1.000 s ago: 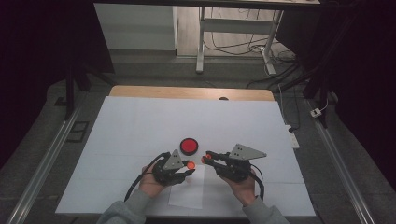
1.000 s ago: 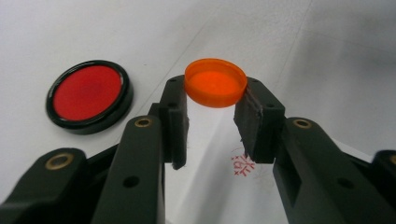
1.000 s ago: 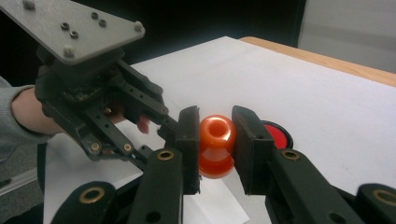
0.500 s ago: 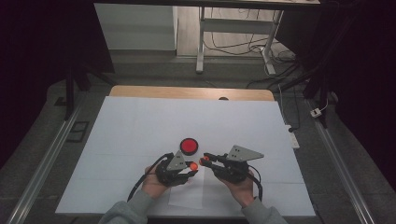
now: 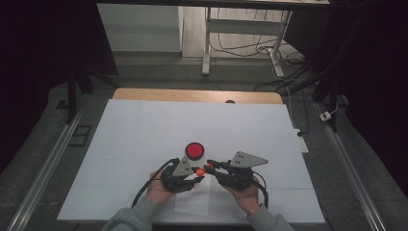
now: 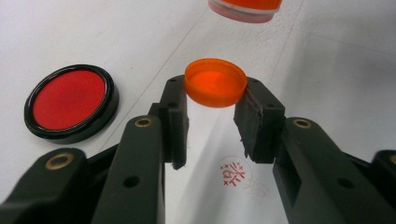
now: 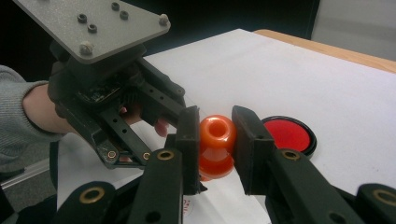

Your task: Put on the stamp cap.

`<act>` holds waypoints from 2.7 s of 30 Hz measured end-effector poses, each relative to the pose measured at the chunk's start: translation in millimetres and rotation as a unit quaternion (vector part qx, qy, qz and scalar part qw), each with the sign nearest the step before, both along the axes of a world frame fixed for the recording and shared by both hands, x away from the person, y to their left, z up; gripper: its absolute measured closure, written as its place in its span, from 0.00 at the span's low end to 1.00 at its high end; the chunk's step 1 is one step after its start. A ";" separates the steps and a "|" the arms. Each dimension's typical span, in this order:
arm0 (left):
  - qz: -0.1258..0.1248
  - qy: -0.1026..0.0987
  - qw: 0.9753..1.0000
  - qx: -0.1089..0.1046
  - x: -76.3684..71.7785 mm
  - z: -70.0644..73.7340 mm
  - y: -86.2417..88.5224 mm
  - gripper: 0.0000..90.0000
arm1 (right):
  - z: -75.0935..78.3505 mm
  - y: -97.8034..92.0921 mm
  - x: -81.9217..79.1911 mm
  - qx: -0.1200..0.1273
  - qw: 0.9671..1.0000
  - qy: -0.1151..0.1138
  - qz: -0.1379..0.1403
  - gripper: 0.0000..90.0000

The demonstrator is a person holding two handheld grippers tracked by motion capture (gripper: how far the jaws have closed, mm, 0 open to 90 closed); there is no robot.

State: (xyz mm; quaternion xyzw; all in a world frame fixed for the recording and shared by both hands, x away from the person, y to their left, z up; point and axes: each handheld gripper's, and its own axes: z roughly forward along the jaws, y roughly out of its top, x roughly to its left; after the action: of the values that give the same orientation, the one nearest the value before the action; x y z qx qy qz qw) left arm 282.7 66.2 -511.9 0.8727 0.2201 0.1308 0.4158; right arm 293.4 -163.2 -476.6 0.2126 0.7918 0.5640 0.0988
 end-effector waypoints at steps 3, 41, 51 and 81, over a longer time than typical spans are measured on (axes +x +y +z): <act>-0.002 0.000 1.000 0.002 -0.1 -0.4 -0.7 0.71 | -0.2 0.5 -0.2 0.000 1.000 0.000 0.001 0.80; -0.012 -0.011 1.000 -0.006 -5.1 2.9 -3.8 0.71 | -7.8 8.8 -1.9 -0.011 1.000 0.008 0.017 0.80; -0.012 -0.013 1.000 -0.006 -5.9 4.0 -4.2 0.71 | -8.3 9.1 -2.0 -0.013 1.000 0.010 0.018 0.80; -0.013 -0.028 0.999 -0.009 -9.0 6.4 -3.7 0.72 | -9.4 9.3 -2.6 -0.011 1.000 0.009 0.016 0.80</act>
State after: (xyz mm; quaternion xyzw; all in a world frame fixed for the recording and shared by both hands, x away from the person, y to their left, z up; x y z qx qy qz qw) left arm 273.6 62.5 -505.5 0.8674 0.1985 0.1480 0.4316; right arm 290.9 -153.9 -486.0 0.2034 0.8019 0.5553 0.0849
